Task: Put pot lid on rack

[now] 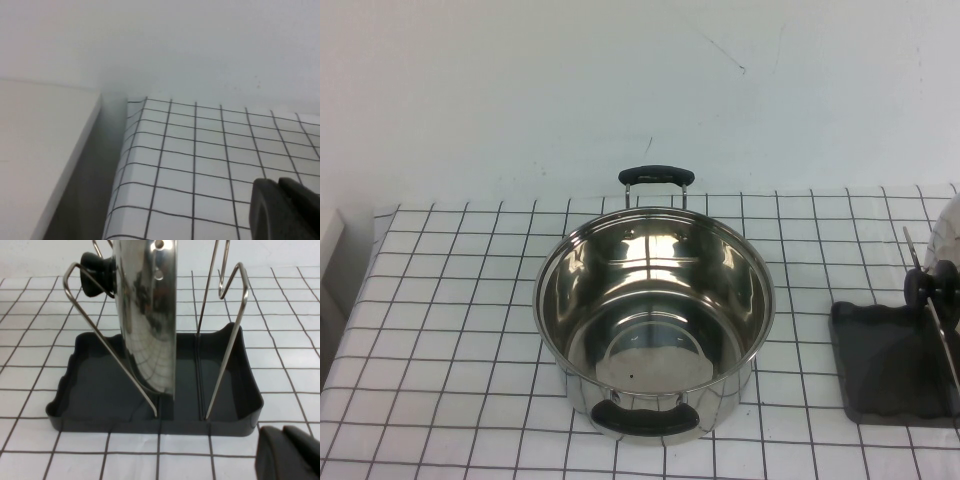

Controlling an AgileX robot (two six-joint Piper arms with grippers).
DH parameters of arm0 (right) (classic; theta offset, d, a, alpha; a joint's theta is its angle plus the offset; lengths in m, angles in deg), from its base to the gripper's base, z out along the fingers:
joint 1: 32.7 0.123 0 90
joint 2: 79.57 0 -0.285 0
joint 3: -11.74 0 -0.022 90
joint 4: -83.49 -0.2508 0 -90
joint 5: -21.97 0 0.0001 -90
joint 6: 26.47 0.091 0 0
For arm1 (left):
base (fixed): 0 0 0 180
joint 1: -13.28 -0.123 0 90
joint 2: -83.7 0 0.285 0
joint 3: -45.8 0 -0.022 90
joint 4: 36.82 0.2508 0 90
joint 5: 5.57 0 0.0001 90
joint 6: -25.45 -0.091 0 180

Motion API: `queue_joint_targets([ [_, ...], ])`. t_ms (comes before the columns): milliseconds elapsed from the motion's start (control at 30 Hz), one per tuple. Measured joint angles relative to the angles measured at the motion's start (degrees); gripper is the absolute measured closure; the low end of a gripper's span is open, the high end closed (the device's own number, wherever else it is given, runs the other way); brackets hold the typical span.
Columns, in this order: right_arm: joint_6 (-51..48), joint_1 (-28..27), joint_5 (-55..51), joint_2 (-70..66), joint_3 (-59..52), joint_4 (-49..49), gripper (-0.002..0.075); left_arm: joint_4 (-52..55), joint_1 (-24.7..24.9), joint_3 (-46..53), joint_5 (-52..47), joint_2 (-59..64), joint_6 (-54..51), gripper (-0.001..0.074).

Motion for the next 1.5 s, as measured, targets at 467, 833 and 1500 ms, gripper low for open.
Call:
queue_joint_targets([
  [467,0.0,0.1,0.0,0.0,0.0,0.0,0.0728,-16.13,-2.76,0.09,-7.54,-4.53,-22.02,0.0736],
  [833,0.0,0.1,0.0,0.0,0.0,0.0,0.0728,-17.47,2.11,-0.01,-12.05,-4.53,-22.04,0.0736],
  [1500,0.0,0.1,0.0,0.0,0.0,0.0,0.0728,-18.02,2.11,-0.01,-12.18,-4.58,-22.35,0.0736],
])
